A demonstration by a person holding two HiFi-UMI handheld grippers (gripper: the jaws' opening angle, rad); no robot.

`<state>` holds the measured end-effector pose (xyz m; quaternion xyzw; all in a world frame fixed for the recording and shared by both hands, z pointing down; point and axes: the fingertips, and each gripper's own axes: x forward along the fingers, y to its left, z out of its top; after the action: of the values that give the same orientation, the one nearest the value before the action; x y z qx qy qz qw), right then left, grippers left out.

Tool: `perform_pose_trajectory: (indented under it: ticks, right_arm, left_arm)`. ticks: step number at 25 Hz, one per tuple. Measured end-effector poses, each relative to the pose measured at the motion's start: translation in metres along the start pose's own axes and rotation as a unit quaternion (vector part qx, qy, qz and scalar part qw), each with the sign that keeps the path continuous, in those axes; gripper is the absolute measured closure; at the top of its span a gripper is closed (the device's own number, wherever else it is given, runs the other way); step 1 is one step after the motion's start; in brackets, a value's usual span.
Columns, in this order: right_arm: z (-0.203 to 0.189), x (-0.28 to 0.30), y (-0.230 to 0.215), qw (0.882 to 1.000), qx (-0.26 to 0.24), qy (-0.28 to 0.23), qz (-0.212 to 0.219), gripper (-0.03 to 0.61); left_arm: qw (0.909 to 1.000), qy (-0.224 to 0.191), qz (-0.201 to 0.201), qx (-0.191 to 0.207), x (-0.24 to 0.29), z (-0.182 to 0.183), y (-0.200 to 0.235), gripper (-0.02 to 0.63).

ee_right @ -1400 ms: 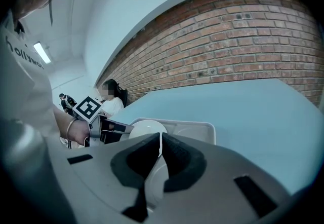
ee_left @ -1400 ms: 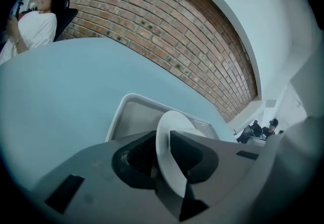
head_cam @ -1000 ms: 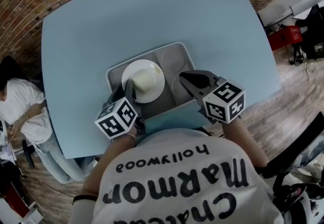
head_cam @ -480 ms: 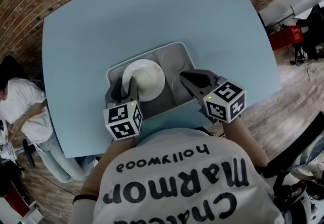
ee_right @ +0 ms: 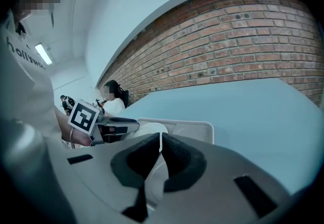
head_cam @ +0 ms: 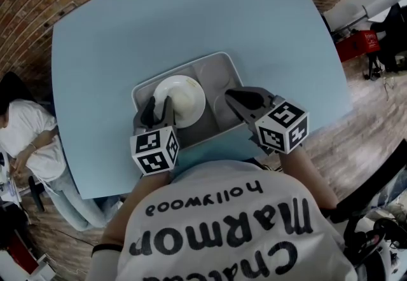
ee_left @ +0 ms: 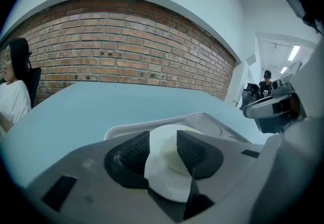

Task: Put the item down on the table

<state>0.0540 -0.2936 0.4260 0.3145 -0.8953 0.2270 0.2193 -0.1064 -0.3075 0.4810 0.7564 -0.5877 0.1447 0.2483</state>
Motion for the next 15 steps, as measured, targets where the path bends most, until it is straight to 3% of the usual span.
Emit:
perform_pose_trajectory:
  ticks: [6,15]
  right_arm:
    - [0.002,-0.004,-0.001,1.000,-0.002,-0.004,0.002,0.560]
    - [0.017,0.002,0.012,0.999,-0.027,-0.018,0.022,0.560]
  left_arm:
    - [0.9999,-0.012,-0.007,0.000,-0.004,0.007,-0.004,0.468]
    - [0.9955,-0.064,-0.063,0.032,-0.030,0.046,-0.020,0.474]
